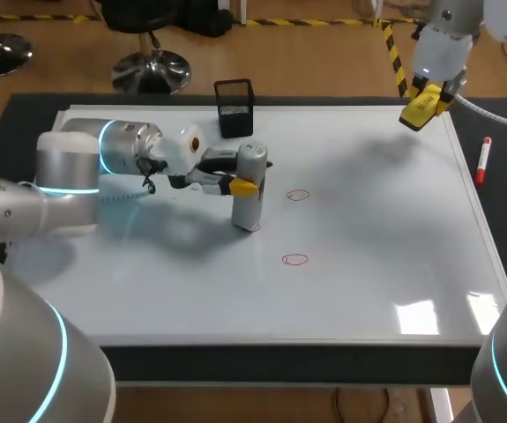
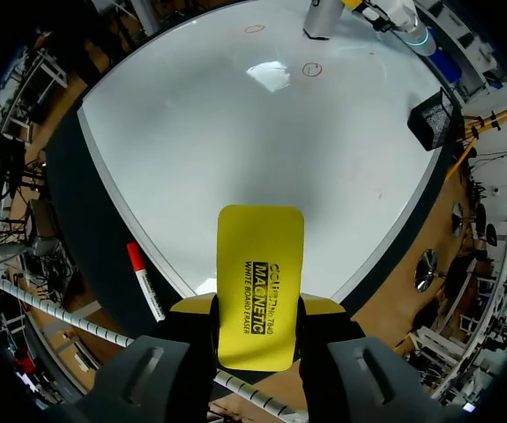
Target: Pick up the inspection probe, press it on each red-marked spot on the whiteboard one by one, put down the probe, pick up the eraser, and wipe off all the red marks.
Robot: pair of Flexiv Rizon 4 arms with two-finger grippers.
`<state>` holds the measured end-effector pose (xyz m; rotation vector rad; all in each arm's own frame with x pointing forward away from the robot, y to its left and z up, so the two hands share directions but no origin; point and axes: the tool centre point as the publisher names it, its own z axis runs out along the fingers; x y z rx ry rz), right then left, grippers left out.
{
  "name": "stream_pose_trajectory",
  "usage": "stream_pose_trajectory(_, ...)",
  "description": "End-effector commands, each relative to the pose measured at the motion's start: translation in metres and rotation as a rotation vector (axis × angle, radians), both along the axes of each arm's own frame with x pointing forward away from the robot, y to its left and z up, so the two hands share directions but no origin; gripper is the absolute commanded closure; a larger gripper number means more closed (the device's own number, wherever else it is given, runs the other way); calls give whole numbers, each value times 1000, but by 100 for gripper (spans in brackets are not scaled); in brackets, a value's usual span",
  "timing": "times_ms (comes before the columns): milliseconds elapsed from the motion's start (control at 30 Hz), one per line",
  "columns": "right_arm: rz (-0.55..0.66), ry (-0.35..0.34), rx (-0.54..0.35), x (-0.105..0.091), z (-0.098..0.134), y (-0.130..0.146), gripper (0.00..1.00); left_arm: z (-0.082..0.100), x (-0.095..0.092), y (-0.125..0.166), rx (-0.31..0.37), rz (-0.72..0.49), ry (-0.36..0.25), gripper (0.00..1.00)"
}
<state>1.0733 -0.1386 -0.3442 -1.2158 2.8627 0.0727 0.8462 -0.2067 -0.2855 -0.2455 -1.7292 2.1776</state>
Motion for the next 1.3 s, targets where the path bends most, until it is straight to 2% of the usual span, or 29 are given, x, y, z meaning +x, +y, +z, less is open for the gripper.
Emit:
stream_pose_trajectory(33, 2, 2, -4, 0, 1, 0, 100, -1, 0, 1, 0, 6, 6, 100)
stream_pose_trajectory(433, 2, 2, -4, 0, 1, 0, 100, -8, -1, 3, -8, 18, 20, 100)
stream_pose_trajectory(667, 2, 2, -4, 0, 1, 0, 100, -11, -2, 6, 13, 21, 11, 100)
stream_pose_trajectory(1300, 2, 2, -4, 0, 1, 0, 100, -9, -5, 8, 21, 29, 9, 100)
